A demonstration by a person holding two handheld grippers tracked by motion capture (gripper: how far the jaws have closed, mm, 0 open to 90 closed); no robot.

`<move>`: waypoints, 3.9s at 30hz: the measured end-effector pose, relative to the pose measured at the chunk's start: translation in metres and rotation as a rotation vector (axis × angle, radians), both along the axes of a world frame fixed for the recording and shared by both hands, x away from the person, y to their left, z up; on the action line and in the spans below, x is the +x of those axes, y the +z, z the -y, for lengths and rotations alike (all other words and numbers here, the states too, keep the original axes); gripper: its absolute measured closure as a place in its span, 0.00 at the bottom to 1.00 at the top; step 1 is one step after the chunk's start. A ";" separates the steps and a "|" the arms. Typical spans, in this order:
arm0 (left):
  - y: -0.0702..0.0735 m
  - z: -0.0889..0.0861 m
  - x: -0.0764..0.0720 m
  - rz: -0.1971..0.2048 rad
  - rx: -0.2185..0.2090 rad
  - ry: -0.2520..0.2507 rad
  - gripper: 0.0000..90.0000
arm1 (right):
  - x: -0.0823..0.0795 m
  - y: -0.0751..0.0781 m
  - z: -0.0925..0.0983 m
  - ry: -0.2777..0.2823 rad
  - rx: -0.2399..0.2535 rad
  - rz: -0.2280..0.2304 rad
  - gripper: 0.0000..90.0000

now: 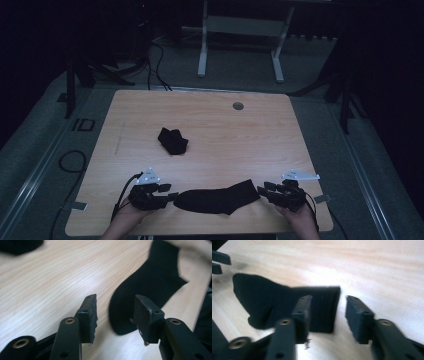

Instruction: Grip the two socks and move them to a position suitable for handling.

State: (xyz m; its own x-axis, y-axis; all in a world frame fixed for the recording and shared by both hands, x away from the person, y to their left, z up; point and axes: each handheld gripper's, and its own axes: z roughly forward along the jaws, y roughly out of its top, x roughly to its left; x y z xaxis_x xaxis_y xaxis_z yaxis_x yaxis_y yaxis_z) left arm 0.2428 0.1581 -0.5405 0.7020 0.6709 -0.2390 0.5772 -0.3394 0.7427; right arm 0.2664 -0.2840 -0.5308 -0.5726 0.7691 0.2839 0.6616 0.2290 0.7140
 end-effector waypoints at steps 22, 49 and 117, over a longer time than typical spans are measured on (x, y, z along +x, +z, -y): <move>-0.025 0.034 0.022 -0.031 0.125 -0.047 1.00 | 0.021 -0.026 -0.033 0.109 -0.160 0.018 0.97; 0.002 0.015 0.015 0.121 0.032 -0.057 0.55 | 0.025 0.012 -0.051 0.129 -0.085 0.095 0.81; -0.022 -0.029 -0.003 0.105 0.033 0.038 0.47 | 0.200 -0.016 -0.321 0.304 -0.302 0.003 0.82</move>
State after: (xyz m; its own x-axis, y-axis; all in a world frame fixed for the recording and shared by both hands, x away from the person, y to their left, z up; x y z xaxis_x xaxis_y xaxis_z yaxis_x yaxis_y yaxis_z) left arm 0.2395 0.1867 -0.5625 0.6957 0.7039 -0.1431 0.5102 -0.3439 0.7883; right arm 0.4660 0.0370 -0.5468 -0.7865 0.6137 0.0694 0.5297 0.6126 0.5867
